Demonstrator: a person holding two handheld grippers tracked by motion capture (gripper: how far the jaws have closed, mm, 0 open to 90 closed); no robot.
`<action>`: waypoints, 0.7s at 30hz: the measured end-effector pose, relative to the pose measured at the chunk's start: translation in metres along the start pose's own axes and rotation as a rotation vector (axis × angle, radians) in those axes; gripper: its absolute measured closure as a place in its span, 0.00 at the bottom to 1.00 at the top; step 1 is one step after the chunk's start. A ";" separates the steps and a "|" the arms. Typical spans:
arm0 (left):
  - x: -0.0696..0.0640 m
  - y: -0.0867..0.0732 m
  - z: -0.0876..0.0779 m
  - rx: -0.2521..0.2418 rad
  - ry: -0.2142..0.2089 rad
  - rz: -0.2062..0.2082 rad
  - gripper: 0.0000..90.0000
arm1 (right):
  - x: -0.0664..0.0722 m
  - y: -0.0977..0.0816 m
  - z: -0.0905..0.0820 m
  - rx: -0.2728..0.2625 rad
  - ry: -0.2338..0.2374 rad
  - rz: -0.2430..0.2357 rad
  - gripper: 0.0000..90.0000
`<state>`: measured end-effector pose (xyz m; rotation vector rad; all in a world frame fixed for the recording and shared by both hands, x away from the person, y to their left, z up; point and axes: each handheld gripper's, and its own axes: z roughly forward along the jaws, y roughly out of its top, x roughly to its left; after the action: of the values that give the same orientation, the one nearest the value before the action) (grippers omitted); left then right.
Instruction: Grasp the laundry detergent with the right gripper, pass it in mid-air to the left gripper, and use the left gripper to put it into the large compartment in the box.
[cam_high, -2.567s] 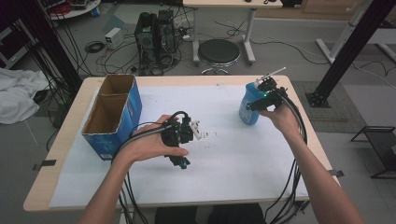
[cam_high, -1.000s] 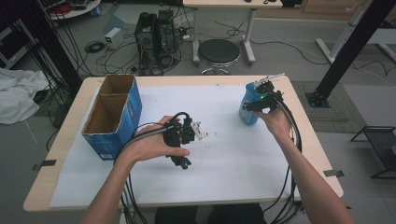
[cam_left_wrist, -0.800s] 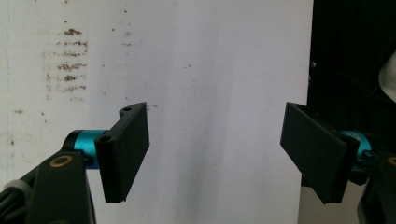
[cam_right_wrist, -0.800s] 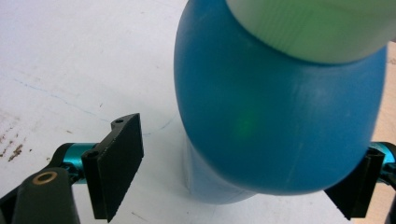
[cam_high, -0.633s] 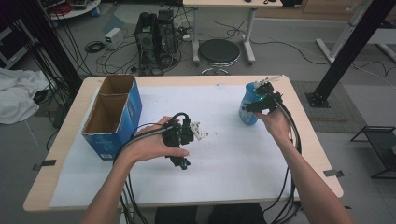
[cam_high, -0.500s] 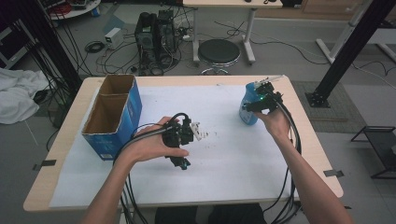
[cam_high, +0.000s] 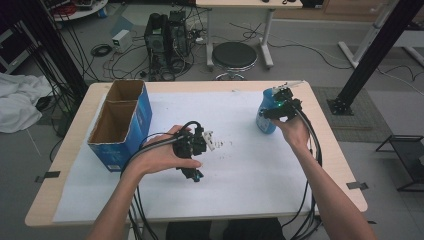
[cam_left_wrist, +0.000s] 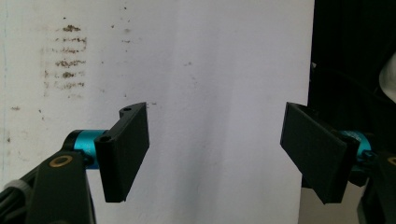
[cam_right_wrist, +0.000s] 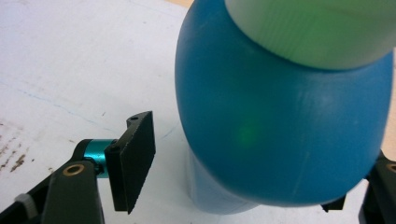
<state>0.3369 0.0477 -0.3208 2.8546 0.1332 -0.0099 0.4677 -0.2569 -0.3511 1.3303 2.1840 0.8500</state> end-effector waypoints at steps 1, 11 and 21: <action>0.000 0.000 0.000 0.005 0.006 0.001 0.27 | 0.000 0.000 0.000 0.002 -0.002 -0.001 0.28; 0.001 0.000 0.001 0.011 0.001 0.002 0.27 | -0.001 0.000 0.000 -0.018 -0.026 0.004 0.34; 0.001 0.000 0.002 0.006 0.005 -0.001 0.27 | -0.001 -0.002 0.001 -0.020 -0.035 0.000 0.38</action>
<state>0.3381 0.0476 -0.3226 2.8611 0.1355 -0.0038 0.4676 -0.2577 -0.3534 1.3262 2.1434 0.8408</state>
